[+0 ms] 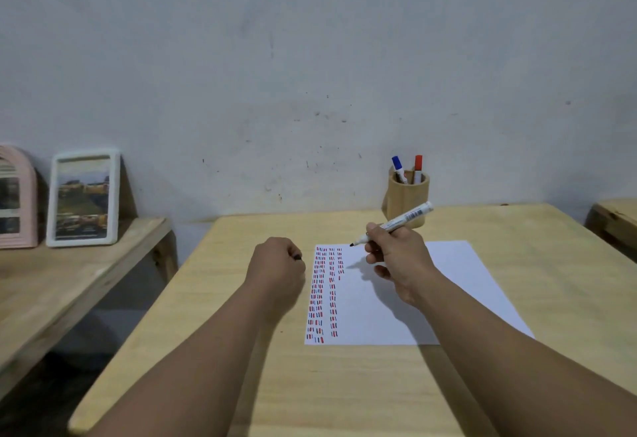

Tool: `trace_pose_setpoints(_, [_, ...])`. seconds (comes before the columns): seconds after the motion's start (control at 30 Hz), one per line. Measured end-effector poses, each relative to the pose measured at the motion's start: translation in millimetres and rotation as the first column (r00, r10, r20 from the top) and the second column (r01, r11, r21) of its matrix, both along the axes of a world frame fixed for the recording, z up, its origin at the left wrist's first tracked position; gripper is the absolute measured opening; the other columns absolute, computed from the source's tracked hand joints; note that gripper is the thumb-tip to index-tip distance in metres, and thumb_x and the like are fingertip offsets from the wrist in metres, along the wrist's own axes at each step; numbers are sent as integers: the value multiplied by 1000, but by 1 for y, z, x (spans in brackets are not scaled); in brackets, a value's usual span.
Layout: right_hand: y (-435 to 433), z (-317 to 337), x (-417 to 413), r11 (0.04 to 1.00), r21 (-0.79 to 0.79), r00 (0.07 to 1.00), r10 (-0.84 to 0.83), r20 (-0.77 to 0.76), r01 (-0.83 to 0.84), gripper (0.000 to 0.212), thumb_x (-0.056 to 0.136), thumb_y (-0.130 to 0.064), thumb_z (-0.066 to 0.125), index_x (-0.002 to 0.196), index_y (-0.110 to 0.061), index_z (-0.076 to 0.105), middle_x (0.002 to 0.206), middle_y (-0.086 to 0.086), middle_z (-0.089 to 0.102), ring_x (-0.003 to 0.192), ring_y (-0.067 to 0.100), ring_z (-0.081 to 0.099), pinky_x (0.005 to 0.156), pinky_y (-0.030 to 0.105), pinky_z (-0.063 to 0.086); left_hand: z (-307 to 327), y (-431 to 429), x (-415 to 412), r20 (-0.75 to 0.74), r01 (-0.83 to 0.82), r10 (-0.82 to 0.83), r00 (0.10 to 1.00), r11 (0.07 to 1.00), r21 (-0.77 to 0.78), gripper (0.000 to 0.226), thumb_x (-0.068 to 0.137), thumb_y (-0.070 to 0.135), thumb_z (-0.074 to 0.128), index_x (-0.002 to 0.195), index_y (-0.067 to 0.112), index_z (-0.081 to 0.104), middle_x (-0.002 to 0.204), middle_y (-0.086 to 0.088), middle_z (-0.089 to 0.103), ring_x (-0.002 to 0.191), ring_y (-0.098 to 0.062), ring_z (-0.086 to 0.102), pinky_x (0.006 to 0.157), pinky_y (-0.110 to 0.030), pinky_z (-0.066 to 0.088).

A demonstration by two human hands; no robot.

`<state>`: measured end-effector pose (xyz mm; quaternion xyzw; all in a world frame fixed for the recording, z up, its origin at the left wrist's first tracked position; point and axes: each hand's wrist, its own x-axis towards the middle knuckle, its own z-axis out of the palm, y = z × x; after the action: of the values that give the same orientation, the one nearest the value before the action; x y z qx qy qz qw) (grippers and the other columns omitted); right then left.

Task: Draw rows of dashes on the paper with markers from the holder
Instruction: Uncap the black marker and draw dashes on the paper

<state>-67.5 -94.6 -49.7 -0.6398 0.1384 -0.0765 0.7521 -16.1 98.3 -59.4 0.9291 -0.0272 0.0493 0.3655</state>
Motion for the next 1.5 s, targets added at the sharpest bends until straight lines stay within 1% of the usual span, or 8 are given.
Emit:
trace_pose_setpoints(0.3, [6, -21, 10, 992, -117, 997, -49, 53, 55, 20, 96, -24, 62, 94, -5, 67, 72, 5, 63, 52, 12, 55, 47, 20, 43, -17, 5, 9, -26, 2, 0, 1000, 998, 58, 9, 80, 17, 66, 85, 11, 71, 78, -1, 68, 79, -21, 62, 61, -25, 42])
trace_pose_setpoints(0.47, [7, -25, 11, 991, -118, 996, -54, 71, 62, 13, 94, -22, 64, 91, -10, 67, 72, 5, 63, 53, 11, 56, 50, 21, 44, -25, 8, -2, 94, -23, 19, 995, 999, 48, 34, 81, 28, 67, 112, 16, 60, 98, 0, 59, 88, -17, 54, 72, -26, 37])
trace_pose_setpoints(0.6, [4, -28, 7, 986, -155, 995, -42, 90, 56, 15, 93, -22, 66, 96, -7, 69, 72, 3, 64, 53, 9, 58, 51, 18, 47, -39, 8, -26, 309, 116, -145, 940, 987, 111, 30, 81, 35, 58, 106, 18, 60, 98, 5, 53, 96, -20, 52, 77, -34, 40])
trace_pose_setpoints(0.83, [1, -37, -1, 944, -328, 993, 15, 118, 24, 10, 89, -24, 68, 82, -18, 72, 72, 2, 68, 60, 15, 60, 63, 29, 49, -48, 12, -44, 243, 256, -353, 904, 900, 354, 51, 81, 51, 50, 125, 25, 58, 123, 7, 58, 116, -18, 49, 89, -35, 34])
trace_pose_setpoints(0.93, [4, -39, 1, 921, -390, 991, 38, 127, 14, 7, 84, -25, 70, 79, -20, 71, 72, -2, 69, 64, 14, 60, 72, 38, 52, -48, 12, -46, 243, 286, -399, 884, 873, 394, 43, 83, 49, 51, 117, 25, 63, 120, 10, 62, 113, -17, 52, 86, -33, 35])
trace_pose_setpoints(1.1, [10, -38, 13, 896, -445, 988, 60, 139, 9, 10, 82, -25, 70, 81, -16, 75, 79, -1, 76, 75, 12, 67, 76, 35, 54, -49, 11, -44, 247, 316, -449, 859, 843, 434, 34, 86, 48, 44, 83, 18, 59, 79, 3, 59, 82, -17, 53, 73, -39, 46])
trace_pose_setpoints(1.33, [11, -50, 14, 849, -526, 991, 9, 131, 61, 15, 83, -26, 68, 82, -12, 75, 65, -6, 67, 64, 10, 61, 64, 27, 49, -48, 13, -44, 246, 315, -440, 863, 852, 419, 49, 83, 52, 42, 93, 12, 68, 99, -3, 70, 98, -22, 60, 83, -41, 48])
trace_pose_setpoints(1.5, [11, -52, 14, 836, -545, 992, 8, 126, 63, 18, 81, -26, 67, 79, -10, 74, 68, 0, 70, 65, 13, 63, 68, 34, 52, -48, 13, -47, 258, 312, -437, 862, 857, 409, 50, 82, 51, 44, 95, 11, 71, 101, -8, 71, 102, -24, 61, 83, -41, 50])
